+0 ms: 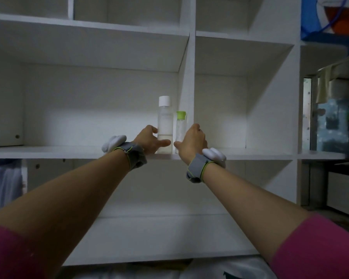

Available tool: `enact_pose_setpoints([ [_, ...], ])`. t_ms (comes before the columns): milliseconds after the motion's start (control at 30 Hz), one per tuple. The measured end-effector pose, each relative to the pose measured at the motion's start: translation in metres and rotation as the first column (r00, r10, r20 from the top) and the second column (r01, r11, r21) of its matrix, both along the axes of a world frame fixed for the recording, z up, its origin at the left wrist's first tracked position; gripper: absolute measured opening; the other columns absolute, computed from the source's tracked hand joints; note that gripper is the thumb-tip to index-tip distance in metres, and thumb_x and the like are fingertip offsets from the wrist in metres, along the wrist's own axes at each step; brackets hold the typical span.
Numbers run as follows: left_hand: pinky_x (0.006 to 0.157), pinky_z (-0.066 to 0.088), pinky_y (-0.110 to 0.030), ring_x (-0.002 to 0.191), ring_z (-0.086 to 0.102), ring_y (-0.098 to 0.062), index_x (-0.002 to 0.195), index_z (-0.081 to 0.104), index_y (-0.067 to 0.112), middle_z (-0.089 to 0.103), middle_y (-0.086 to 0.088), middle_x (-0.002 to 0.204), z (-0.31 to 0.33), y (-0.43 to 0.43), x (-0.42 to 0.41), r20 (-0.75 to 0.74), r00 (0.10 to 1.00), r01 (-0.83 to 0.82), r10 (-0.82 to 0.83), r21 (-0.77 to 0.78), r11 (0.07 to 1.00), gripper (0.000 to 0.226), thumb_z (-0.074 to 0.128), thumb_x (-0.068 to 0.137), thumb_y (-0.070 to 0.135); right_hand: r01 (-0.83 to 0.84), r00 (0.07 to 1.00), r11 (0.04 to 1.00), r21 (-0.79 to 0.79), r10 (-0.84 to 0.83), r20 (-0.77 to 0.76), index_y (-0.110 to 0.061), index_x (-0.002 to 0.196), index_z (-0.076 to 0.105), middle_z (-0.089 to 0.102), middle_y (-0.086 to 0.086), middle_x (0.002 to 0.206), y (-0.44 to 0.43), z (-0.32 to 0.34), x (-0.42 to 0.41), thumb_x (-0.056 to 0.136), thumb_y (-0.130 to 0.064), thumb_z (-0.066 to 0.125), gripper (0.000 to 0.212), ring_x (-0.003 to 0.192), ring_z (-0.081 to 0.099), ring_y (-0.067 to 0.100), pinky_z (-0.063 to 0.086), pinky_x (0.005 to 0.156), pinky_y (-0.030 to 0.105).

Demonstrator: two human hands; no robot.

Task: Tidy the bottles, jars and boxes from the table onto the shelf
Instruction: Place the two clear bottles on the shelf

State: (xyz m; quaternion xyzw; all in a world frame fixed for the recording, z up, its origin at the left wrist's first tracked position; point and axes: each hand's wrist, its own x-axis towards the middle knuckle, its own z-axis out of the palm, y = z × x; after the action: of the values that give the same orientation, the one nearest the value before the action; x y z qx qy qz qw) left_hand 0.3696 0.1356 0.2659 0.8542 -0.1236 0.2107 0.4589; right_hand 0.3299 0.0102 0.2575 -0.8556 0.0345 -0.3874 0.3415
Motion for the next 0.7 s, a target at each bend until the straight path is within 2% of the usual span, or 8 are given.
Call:
enact_pose_setpoints([
  [233, 0.083, 0.05, -0.035, 0.093, 0.063, -0.023, 0.125, 0.045, 0.008, 0.065, -0.007, 0.105, -0.008, 0.001, 0.0, 0.036, 0.999, 0.041, -0.04, -0.052, 0.998, 0.057, 0.074, 0.082, 0.029, 0.016, 1.0, 1.0, -0.013, -0.016, 0.009, -0.002, 0.121, 0.039, 0.052, 0.017, 0.125, 0.001, -0.001, 0.002, 0.084, -0.02, 0.072, 0.052, 0.11, 0.056, 0.036, 0.043, 0.086, 0.037],
  [433, 0.093, 0.05, -0.043, 0.101, 0.064, -0.027, 0.127, 0.043, 0.008, 0.067, -0.009, 0.113, -0.009, 0.001, -0.001, 0.025, 0.999, 0.03, -0.028, -0.069, 0.997, 0.062, 0.075, 0.08, 0.031, -0.004, 1.0, 0.999, -0.047, 0.005, 0.009, -0.003, 0.12, 0.04, 0.053, 0.017, 0.124, 0.0, -0.003, 0.003, 0.083, -0.02, 0.073, 0.053, 0.109, 0.056, 0.035, 0.043, 0.083, 0.036],
  [633, 0.096, 0.049, -0.045, 0.103, 0.062, -0.028, 0.132, 0.038, 0.007, 0.062, -0.009, 0.118, -0.006, 0.001, -0.021, 0.016, 1.0, -0.011, 0.012, -0.044, 0.999, 0.065, 0.073, 0.082, 0.03, -0.054, 0.998, 0.998, -0.015, 0.055, 0.017, -0.002, 0.116, 0.043, 0.056, 0.016, 0.12, -0.007, 0.0, -0.006, 0.083, -0.02, 0.073, 0.048, 0.107, 0.057, 0.036, 0.045, 0.086, 0.039],
  [700, 0.095, 0.05, -0.045, 0.102, 0.062, -0.027, 0.133, 0.038, 0.008, 0.06, -0.008, 0.113, -0.004, 0.003, -0.03, 0.02, 0.999, -0.028, 0.028, -0.036, 0.999, 0.065, 0.072, 0.083, 0.031, -0.067, 0.998, 0.998, -0.01, 0.067, 0.012, -0.002, 0.116, 0.043, 0.057, 0.017, 0.12, -0.01, 0.004, -0.014, 0.084, -0.021, 0.072, 0.047, 0.107, 0.057, 0.037, 0.046, 0.087, 0.04],
])
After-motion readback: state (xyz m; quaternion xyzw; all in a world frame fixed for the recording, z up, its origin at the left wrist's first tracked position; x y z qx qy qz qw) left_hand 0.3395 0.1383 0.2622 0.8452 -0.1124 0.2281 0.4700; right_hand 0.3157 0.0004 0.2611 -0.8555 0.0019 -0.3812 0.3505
